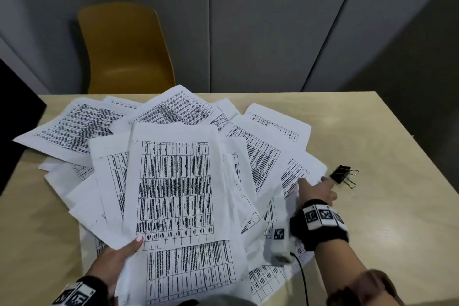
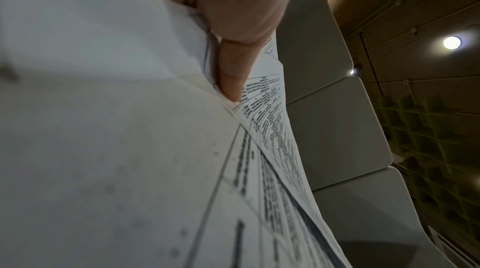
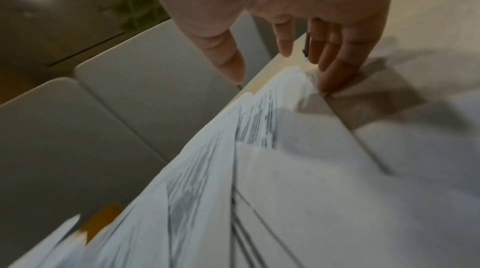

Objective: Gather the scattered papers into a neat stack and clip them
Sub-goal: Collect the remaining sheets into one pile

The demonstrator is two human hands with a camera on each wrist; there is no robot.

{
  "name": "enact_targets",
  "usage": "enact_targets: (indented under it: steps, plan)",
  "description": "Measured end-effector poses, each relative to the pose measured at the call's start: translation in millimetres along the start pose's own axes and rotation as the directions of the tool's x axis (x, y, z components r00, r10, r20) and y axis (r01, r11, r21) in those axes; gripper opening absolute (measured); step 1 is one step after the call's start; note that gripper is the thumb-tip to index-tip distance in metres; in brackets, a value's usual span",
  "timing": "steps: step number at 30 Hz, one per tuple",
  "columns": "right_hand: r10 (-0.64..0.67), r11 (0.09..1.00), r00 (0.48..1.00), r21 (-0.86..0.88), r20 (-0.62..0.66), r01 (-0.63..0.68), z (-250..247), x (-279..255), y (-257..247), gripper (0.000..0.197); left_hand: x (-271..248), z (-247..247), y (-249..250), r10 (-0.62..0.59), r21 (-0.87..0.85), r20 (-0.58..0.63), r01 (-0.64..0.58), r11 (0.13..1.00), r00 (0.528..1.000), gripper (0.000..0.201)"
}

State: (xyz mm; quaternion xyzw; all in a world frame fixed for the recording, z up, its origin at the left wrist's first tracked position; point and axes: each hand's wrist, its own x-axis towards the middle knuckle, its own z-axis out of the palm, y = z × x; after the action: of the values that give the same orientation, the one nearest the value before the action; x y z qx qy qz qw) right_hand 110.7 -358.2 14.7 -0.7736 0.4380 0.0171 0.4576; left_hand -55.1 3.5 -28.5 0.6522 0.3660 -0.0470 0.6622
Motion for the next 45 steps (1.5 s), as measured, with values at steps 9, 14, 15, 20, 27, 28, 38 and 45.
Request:
enact_targets:
  steps: [9, 14, 15, 20, 27, 28, 38, 45]
  plan:
    - [-0.054, 0.998, 0.964, 0.037, 0.259, 0.046, 18, -20, 4, 0.041, -4, 3, 6, -0.009, -0.01, 0.015, 0.009, 1.0, 1.0, 0.049]
    - [-0.121, 0.979, 0.927, 0.195, 0.356, 0.053, 22, -35, 11, 0.04, -9, 6, 11, 0.005, -0.033, 0.029, -0.004, 0.999, 1.0, 0.045]
    - [-0.127, 0.974, 0.923, 0.221, 0.364, 0.047, 27, -37, 14, 0.048, -9, 6, 11, 0.006, -0.029, 0.026, -0.005, 1.0, 1.0, 0.044]
    - [-0.099, 0.992, 0.926, -0.032, 0.365, 0.119, 46, -49, 23, 0.072, -9, 4, 10, 0.024, -0.002, 0.028, -0.023, 1.0, 0.999, 0.04]
    - [-0.065, 0.989, 0.964, 0.143, 0.258, 0.028, 31, -29, 19, 0.05, -11, 4, 10, 0.026, -0.005, 0.035, -0.026, 1.0, 0.999, 0.042]
    - [-0.057, 0.983, 0.962, 0.186, 0.267, 0.007, 27, -20, 21, 0.055, -10, 4, 10, 0.031, 0.002, 0.038, -0.031, 1.0, 0.999, 0.042]
    - [-0.025, 0.993, 0.95, -0.102, 0.31, 0.059, 17, -28, 28, 0.06, -1, 2, 4, 0.01, -0.01, 0.035, -0.01, 1.0, 0.999, 0.042]
    - [-0.283, 0.944, 0.939, -0.116, 0.194, 0.308, -19, -8, 25, 0.032, -2, 6, 5, 0.002, -0.061, 0.052, 0.001, 0.998, 0.999, 0.045]
